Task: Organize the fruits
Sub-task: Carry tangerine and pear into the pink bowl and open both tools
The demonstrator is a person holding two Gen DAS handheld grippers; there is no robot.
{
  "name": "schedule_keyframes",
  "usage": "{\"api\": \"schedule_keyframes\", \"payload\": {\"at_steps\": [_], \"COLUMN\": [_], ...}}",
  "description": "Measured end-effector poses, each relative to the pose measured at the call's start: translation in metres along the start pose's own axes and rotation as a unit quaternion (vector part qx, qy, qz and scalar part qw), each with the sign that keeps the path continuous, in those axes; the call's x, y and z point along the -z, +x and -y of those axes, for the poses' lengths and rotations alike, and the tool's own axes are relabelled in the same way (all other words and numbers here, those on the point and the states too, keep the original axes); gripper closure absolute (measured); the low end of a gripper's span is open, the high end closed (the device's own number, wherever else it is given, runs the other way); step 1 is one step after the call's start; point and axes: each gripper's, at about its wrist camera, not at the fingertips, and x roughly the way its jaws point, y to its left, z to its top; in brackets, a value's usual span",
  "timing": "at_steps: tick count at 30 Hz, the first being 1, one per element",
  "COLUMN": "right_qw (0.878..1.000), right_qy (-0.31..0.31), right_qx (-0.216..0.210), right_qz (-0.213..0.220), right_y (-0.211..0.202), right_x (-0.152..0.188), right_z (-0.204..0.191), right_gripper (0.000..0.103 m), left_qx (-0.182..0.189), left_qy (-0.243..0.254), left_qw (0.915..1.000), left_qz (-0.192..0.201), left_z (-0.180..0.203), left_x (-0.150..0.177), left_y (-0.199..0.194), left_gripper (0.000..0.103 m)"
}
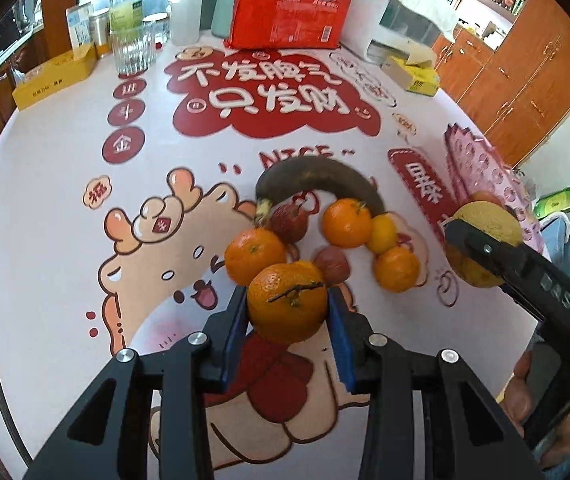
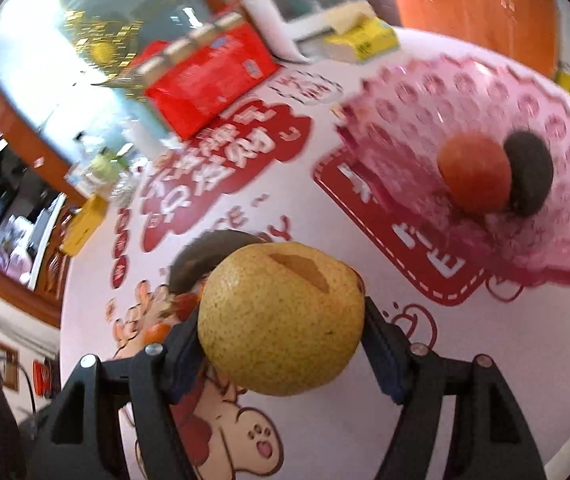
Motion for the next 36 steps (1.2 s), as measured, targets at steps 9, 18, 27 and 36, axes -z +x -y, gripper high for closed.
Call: {"api": "schedule_keyframes", "payload": {"at_steps": [9,18,27,36], "right_qw": [0.996,0.989,0.983,0.969], "right_qy": [-0.074,-0.129,-0.147,-0.2], "right_qx": [-0.02,-0.034,-0.016,0.047], "right_qz": [0.047,0.069,0.108,0.136], "right_y": [-0.061,-0.103,-0.133,-0.128], "right_x": [-0.018,-0.043,-0.101,-0.179], "right_z": [-0.002,0.02,0.078,0.138], "right_gripper": [0.032,0.032,0.032,0.032], "left_qx": [0.01,0.016,0.015,-0.005], "left_qy": [0.024,0.043,0.056,0.082], "left_qw": [0.999,0.9955,0.9921,0.988], "left_qz": [0.036,0.083,0.111,0.131], "left_z": [0.055,0.12,0.193,0.266], "left_x": [-0.019,-0.035,-0.073,-0.133], "left_y": [-0.035,-0.068,-0.07,-0.043], "left_gripper": [0.066,0.066,0.066,0.066]}}
